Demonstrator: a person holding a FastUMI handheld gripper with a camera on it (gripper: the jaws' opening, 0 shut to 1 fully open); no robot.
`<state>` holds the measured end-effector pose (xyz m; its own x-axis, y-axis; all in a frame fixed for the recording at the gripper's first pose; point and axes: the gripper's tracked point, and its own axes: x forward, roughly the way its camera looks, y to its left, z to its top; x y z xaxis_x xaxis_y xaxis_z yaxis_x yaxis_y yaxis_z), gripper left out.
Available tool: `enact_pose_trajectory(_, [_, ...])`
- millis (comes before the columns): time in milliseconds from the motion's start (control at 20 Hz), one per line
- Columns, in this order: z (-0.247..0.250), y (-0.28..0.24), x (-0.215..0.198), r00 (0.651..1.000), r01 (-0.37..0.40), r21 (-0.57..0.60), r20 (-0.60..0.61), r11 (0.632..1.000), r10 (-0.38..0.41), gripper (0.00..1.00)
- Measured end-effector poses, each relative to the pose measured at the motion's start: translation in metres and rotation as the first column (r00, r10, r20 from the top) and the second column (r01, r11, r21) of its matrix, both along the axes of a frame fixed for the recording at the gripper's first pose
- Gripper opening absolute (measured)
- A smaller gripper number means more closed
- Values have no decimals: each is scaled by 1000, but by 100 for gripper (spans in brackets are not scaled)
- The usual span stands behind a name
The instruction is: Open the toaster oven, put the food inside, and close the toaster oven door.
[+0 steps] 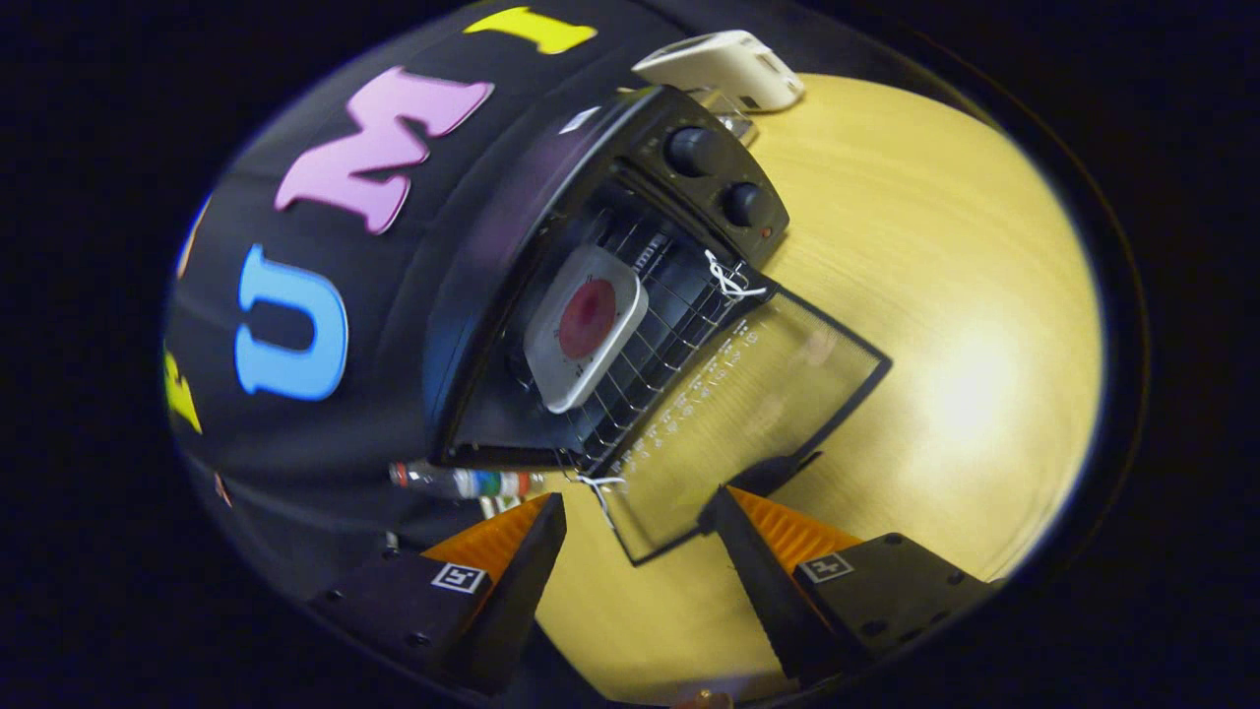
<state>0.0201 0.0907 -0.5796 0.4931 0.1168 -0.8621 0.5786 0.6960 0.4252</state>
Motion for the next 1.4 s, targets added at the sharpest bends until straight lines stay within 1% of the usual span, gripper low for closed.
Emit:
enact_pose_trajectory(50, [-1,-2,-13,996,-84,-75,-14,994,83,99])
enact_pose_trajectory(100, [-6,-7,-23,986,-165,-154,-32,974,162,99])
enact_pose_trajectory(150, [-12,-8,-35,968,-249,-224,-69,942,240,99])
enact_pose_trajectory(200, [-19,-10,-46,943,-333,-279,-120,901,311,99])
enact_pose_trajectory(300, [-34,-14,-61,892,-451,-361,-194,816,407,99])
enact_pose_trajectory(350, [-42,-11,-65,873,-488,-373,-223,789,434,99])
enact_pose_trajectory(400, [-49,-7,-69,861,-509,-368,-244,779,447,99])
enact_pose_trajectory(500, [-66,-4,-69,848,-528,-356,-269,771,457,100])
enact_pose_trajectory(600, [-82,-7,-63,840,-540,-371,-293,756,456,100])
enact_pose_trajectory(750, [-100,-11,-53,838,-541,-378,-319,751,443,100])
enact_pose_trajectory(900, [-111,-15,-43,837,-543,-398,-332,739,436,100])
enact_pose_trajectory(1050, [-113,-14,-41,841,-533,-382,-338,755,422,100])
enact_pose_trajectory(1200, [-103,-14,-39,852,-522,-414,-296,746,432,99])
enact_pose_trajectory(1350, [-78,-11,-38,877,-480,-444,-214,756,431,99])
enact_pose_trajectory(1400, [-69,-10,-36,881,-468,-463,-181,753,437,99])
